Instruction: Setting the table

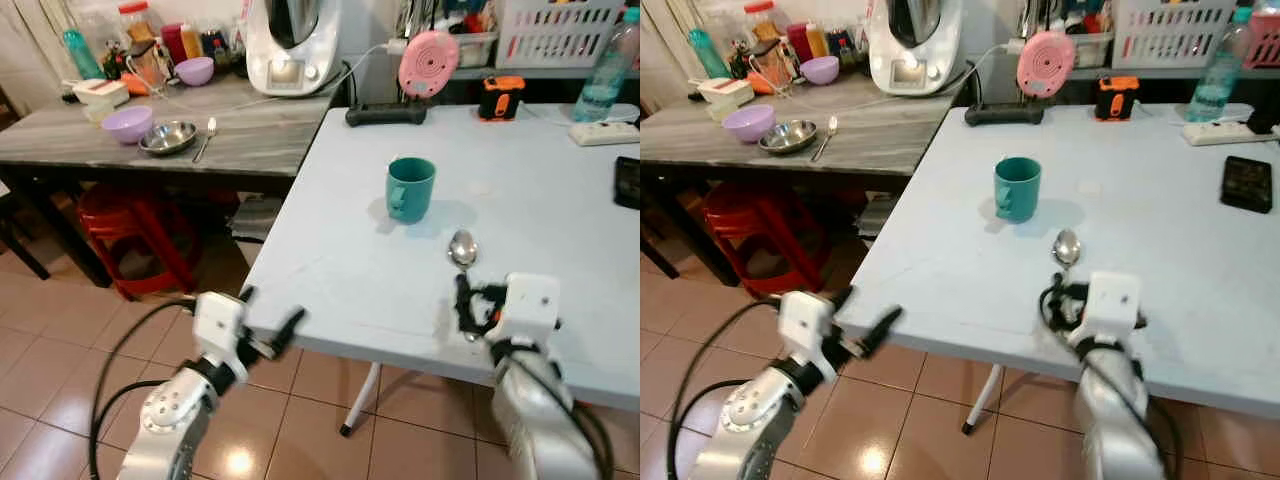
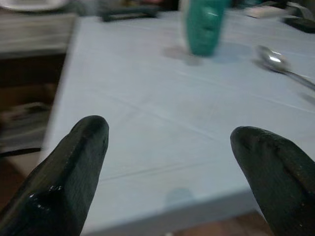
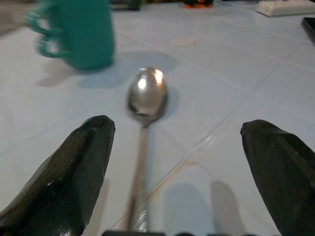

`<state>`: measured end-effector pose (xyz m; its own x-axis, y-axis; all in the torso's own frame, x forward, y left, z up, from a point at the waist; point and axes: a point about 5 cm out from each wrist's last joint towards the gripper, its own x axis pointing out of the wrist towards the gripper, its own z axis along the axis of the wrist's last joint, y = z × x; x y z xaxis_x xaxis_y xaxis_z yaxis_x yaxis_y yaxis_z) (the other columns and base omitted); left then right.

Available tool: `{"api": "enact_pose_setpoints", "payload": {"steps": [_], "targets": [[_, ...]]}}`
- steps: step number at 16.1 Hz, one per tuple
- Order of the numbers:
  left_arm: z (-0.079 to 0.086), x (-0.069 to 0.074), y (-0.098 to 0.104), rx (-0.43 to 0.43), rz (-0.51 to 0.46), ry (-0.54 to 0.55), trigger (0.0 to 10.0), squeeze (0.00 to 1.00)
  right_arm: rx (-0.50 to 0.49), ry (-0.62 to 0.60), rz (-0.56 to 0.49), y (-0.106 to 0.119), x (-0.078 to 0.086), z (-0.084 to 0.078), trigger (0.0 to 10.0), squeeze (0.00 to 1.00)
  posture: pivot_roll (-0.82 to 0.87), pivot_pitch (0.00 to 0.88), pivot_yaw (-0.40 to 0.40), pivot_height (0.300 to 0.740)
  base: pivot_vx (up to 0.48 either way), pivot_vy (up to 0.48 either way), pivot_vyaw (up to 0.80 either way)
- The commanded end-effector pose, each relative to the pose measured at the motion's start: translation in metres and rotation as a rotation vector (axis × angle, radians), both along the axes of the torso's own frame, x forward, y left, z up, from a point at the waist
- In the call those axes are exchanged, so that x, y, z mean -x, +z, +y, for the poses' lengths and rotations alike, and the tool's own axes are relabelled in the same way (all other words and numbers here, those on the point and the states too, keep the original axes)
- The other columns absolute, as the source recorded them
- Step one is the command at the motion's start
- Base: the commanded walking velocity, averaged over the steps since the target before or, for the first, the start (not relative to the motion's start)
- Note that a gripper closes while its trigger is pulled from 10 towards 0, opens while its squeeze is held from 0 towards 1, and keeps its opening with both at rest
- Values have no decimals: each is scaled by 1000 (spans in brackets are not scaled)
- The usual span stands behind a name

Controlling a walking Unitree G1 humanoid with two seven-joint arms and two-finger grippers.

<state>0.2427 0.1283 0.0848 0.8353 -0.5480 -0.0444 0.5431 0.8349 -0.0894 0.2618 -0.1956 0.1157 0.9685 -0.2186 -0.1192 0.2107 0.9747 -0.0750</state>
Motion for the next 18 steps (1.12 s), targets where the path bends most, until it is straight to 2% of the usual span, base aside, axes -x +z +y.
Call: {"api": "enact_pose_setpoints", "payload": {"steps": [1, 3, 5, 8, 10, 13, 18], "targets": [[3, 3, -3, -15, 10, -26, 10000, 0, -4, -5, 24, -2, -3, 2, 10000, 0, -87, 49, 122, 740, 0, 0, 0], [-11, 12, 0, 30, 21, -192, 10000, 0, 6, 3, 73, -3, -15, 1, 10000, 0, -93, 72, 119, 740, 0, 0, 0], [-16, 16, 1, 44, 23, -251, 10000, 0, 6, 40, 101, -5, -23, 5, 10000, 0, -96, 84, 118, 740, 0, 0, 0], [-18, 17, 2, 60, 22, -273, 10000, 0, -2, 99, 165, -14, -28, 13, 10000, 0, -93, 89, 112, 740, 0, 0, 0], [-18, 17, 4, 60, 19, -284, 10000, 0, 18, 119, 214, -19, -32, 13, 118, 0, -87, 83, 105, 740, 0, 0, 0], [-17, 14, 6, 60, 15, -278, 10000, 0, 30, 152, 238, -21, -34, 10, 0, 0, -85, 80, 103, 740, 0, 0, 0], [-19, 15, 6, 83, 12, -302, 10000, 0, 36, 140, 248, -23, -34, 5, 0, 0, -85, 71, 102, 740, 0, 0, 0]]}}
